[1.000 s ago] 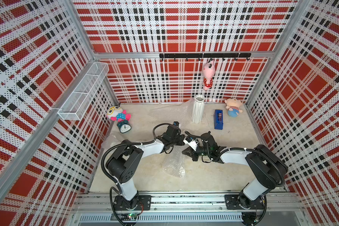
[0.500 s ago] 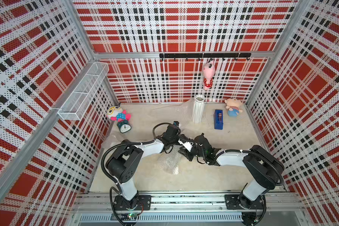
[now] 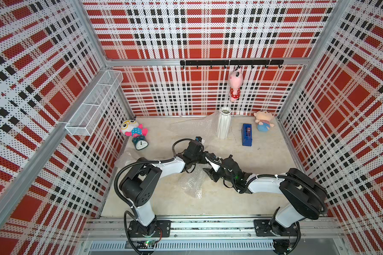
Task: Wrap vases in bubble wrap
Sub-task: Stick the tape on the bubble wrap.
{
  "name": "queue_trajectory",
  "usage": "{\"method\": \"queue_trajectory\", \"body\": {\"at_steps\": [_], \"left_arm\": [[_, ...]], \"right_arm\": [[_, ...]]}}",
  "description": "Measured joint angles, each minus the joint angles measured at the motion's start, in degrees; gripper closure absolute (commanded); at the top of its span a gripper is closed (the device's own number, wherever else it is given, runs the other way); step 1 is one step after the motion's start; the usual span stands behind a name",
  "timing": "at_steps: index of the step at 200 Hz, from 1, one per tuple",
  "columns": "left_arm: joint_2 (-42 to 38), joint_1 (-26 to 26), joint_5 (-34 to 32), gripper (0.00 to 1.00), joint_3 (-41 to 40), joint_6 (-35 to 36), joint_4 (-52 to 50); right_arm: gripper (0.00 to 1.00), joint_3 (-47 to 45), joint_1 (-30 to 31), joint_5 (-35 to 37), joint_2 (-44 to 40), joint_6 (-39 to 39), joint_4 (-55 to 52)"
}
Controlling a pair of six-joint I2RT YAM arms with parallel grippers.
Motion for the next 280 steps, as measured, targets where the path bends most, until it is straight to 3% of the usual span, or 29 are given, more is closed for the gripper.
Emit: {"method": "queue_trajectory", "body": {"at_steps": [59,124,171,202,280], "left_arm": [[0.0,0.0,0.0,0.41,0.0,-0.5,0.0],[0.0,0.5,0.0,0.4,-0.3,-0.9,0.3],[0.0,0.5,0.0,0.41,-0.3,-1.1,0.4],[0.0,0.6,0.0,0.41,-0.3,-1.2,0.4],[-0.1,0.9,-0.2,0.41,-0.3,-1.8,0.4]], "right_arm": [[0.3,0.4,2.7,6.2,1.8,3.2,4.7],[0.26,3.9,6.8,19.4,7.0,2.3,5.0],[0.13,2.0,7.7,23.6,4.9,3.0,4.9],[0.11,-0.8,7.7,24.1,0.2,5.1,4.9],[0.17,-7.1,7.9,23.5,-0.9,10.0,4.8]]}}
